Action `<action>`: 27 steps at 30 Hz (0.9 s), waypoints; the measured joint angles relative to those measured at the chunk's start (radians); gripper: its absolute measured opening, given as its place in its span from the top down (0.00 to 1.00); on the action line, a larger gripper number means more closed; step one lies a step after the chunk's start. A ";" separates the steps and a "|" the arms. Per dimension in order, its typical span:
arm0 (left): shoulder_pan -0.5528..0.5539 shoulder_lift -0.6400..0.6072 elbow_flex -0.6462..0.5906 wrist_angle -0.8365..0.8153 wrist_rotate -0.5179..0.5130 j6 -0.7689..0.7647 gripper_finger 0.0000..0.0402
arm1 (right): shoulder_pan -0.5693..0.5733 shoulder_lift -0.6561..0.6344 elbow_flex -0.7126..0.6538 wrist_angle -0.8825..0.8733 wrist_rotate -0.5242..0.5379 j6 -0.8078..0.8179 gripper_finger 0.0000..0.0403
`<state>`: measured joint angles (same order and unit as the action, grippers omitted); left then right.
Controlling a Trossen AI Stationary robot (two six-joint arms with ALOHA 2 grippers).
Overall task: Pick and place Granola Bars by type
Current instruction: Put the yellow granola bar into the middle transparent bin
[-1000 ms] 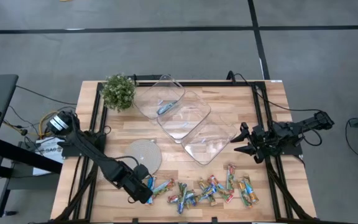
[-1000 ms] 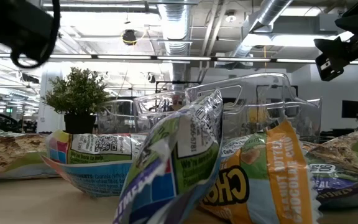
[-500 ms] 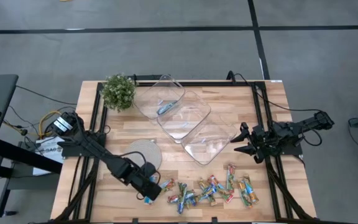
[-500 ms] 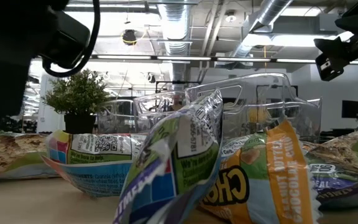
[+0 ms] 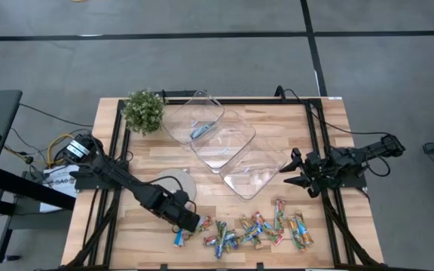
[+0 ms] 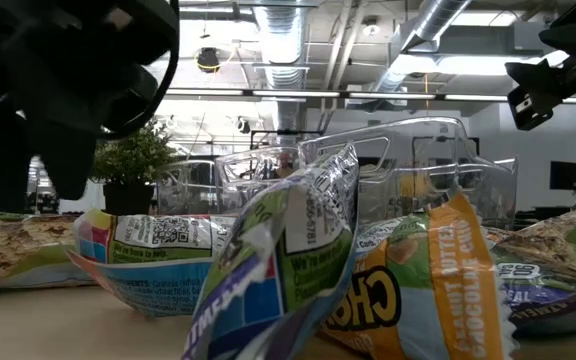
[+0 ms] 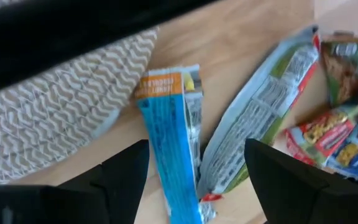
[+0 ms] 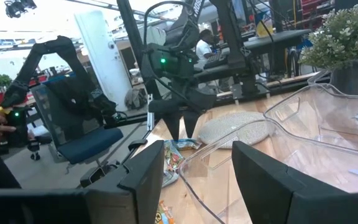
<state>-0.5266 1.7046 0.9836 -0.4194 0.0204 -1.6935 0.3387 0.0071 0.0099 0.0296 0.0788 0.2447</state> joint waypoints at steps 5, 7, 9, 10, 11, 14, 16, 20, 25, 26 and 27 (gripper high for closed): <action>0.011 0.026 0.002 0.012 0.029 -0.029 0.36 | 0.000 0.000 0.000 0.000 0.000 0.000 0.54; 0.015 0.058 0.002 0.021 0.081 -0.028 0.36 | 0.000 0.000 0.000 -0.001 0.000 0.000 0.54; 0.018 0.085 0.004 0.045 0.116 -0.013 0.36 | 0.000 0.000 0.000 -0.001 0.000 0.000 0.54; 0.020 0.095 0.010 0.041 0.125 -0.009 0.36 | 0.000 0.000 0.000 0.000 0.000 0.000 0.54; 0.021 0.106 0.014 0.037 0.129 -0.005 0.36 | 0.000 0.000 0.000 -0.001 0.000 0.000 0.54; 0.023 0.122 0.039 -0.003 0.121 0.012 0.36 | 0.000 0.000 0.000 0.000 0.000 0.000 0.54; 0.024 0.125 0.047 -0.025 0.108 0.025 0.36 | 0.000 0.000 0.000 0.000 0.000 0.000 0.54; 0.028 0.126 0.054 -0.058 0.097 0.045 0.40 | 0.000 0.000 0.000 0.000 0.000 0.000 0.54; 0.028 0.127 0.053 -0.065 0.094 0.050 0.53 | 0.000 0.000 0.000 0.000 0.000 0.000 0.54; 0.028 0.127 0.053 -0.064 0.098 0.056 0.57 | 0.000 0.000 0.000 0.000 0.000 0.000 0.54; 0.028 0.127 0.052 -0.063 0.102 0.061 0.60 | 0.000 0.000 0.000 0.000 0.000 0.000 0.54</action>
<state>-0.4982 1.8320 1.0355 -0.4828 0.1220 -1.6322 0.3389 0.0071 0.0101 0.0296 0.0788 0.2447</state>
